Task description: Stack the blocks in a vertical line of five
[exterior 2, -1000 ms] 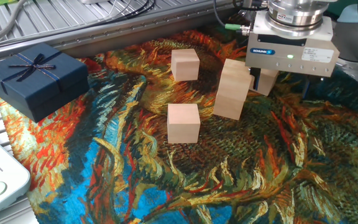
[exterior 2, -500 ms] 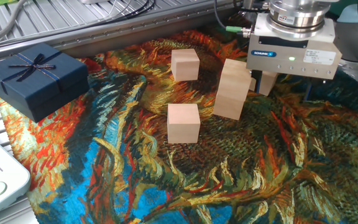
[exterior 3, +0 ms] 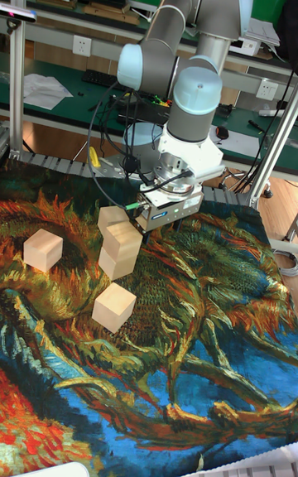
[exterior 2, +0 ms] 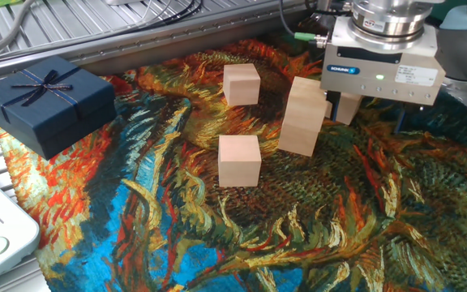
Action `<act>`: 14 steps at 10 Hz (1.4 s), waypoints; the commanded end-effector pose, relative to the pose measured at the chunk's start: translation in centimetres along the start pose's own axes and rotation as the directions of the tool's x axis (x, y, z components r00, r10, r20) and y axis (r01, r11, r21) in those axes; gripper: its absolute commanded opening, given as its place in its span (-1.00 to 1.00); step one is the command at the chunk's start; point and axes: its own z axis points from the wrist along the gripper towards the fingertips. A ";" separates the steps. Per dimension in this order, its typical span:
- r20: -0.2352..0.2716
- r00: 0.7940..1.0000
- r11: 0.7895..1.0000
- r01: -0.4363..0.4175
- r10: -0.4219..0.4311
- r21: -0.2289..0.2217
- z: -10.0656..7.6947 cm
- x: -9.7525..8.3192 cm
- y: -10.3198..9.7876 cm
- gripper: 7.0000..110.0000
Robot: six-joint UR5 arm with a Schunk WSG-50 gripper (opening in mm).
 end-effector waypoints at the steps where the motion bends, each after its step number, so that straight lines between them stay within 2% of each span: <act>1: 0.012 1.000 1.000 -0.020 0.020 0.010 -0.3 -0.5 0.0 0.57; 4: 0.032 0.999 0.999 -0.044 0.044 0.017 -0.3 -1.0 0.1 0.57; 6: 0.023 0.999 0.998 -0.044 0.043 0.047 -0.3 -0.8 -0.6 0.57; 14: 0.043 0.997 0.996 -0.061 0.059 0.063 -0.1 -1.3 -0.6 0.57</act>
